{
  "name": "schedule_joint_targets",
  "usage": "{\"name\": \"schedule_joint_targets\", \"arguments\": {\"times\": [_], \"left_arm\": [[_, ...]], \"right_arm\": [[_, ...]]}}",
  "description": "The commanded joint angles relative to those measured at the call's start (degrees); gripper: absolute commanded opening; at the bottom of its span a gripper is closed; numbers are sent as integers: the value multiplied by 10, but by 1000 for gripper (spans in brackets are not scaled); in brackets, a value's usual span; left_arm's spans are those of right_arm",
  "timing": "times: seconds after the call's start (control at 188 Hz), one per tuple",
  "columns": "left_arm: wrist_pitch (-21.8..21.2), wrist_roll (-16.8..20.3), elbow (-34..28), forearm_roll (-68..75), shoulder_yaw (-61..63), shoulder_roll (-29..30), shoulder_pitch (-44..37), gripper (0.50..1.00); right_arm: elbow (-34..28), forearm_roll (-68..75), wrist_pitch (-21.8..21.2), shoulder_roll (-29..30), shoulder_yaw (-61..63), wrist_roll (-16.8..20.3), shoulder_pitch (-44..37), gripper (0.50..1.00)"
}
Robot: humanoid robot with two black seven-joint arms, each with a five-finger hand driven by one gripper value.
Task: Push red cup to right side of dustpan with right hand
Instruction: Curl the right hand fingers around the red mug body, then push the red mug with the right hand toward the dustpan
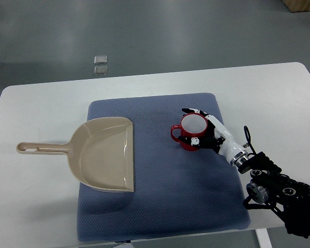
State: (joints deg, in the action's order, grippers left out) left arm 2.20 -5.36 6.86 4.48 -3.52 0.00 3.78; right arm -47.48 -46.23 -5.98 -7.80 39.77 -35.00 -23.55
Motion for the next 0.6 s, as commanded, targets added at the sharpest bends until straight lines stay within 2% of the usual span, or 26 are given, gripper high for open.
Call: {"name": "schedule_joint_targets", "arguments": {"times": [0.0,0.595], "left_arm": [[0,0,0,0,0,0,0,1000],[0,0,0,0,0,0,0,1000]], "right_arm": [[-1,0,0,2,-1,0,0,926],[-4,-4,0,21,-6,0,-2,924]]}}
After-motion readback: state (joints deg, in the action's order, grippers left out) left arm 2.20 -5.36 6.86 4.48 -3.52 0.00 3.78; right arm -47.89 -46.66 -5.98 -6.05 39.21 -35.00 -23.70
